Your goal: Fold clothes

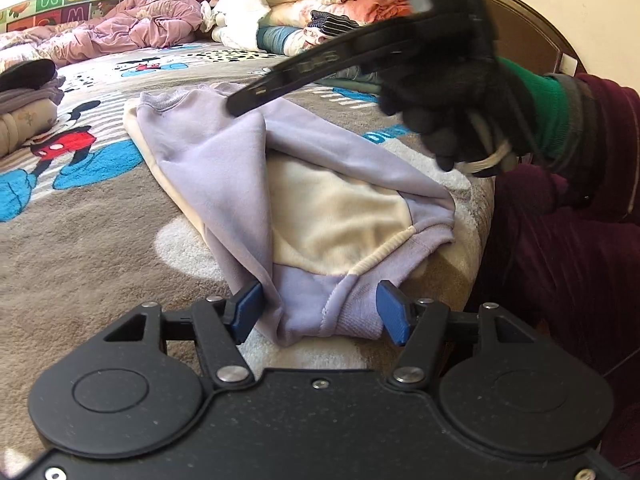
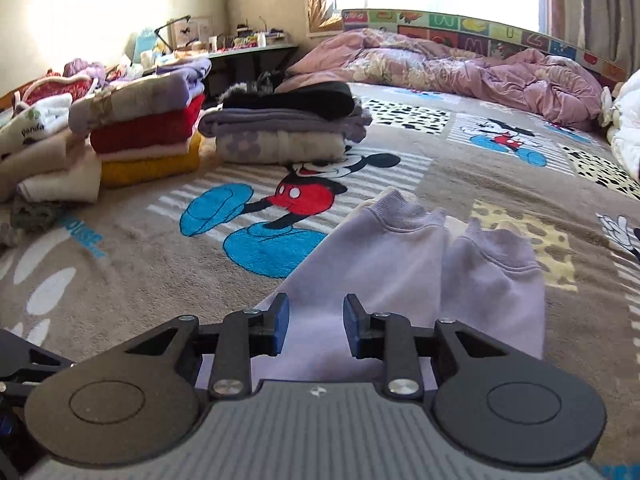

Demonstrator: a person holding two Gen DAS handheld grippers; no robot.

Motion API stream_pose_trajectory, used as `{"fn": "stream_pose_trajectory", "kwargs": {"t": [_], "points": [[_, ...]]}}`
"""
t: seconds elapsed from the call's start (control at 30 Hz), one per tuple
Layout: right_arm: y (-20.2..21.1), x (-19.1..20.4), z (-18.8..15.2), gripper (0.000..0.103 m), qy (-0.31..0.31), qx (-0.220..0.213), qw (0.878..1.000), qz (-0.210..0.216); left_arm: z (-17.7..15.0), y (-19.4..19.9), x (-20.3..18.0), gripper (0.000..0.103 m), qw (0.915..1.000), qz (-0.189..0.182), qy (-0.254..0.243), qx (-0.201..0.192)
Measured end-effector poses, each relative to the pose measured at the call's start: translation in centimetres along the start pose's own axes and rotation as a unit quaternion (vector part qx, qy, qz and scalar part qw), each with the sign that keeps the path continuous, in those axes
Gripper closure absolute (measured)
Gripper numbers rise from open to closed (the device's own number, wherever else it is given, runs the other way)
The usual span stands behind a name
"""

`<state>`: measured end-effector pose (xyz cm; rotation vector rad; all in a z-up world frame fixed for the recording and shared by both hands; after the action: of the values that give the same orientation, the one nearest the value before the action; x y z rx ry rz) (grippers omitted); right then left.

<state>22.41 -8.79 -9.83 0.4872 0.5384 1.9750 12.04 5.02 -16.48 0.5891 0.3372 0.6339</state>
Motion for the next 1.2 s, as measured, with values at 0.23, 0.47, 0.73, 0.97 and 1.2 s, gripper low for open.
{"fn": "stream_pose_trajectory", "kwargs": {"t": [0.23,0.47,0.73,0.97,1.2], "points": [[7.7,-2.6,-3.6,0.07,-0.019,-0.059,0.997,-0.046,1.5,2.9,1.0,0.042,0.996,0.038,0.037,-0.072],[11.9,-3.0,-8.9,0.066,0.003,-0.077,0.994,-0.079,3.1,1.6,1.1,0.042,0.9922,0.048,0.06,-0.098],[13.4,-0.3,-14.8,0.063,0.123,-0.044,0.989,-0.074,1.7,-2.2,-0.2,0.04,0.9969,0.076,0.021,-0.012],[14.5,1.4,-16.4,0.054,0.188,-0.032,0.979,-0.075,1.8,1.4,-1.2,0.038,0.9902,0.133,-0.025,-0.033],[13.6,1.0,-17.4,0.053,0.217,0.001,0.968,-0.123,-1.1,2.1,-1.6,0.037,0.9707,0.205,-0.124,0.019]]}}
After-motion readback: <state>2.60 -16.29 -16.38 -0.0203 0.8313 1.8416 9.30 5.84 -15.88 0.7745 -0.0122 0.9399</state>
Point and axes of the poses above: each gripper's, at about its wrist camera, not at the fingertips, and y roughly against the way its jaws point, x to its left, z to its top, the point moved 5 cm from there along -y, roughly the way its jaws point, and after that the axes turned 2 degrees about z, right-handed, at the moved point
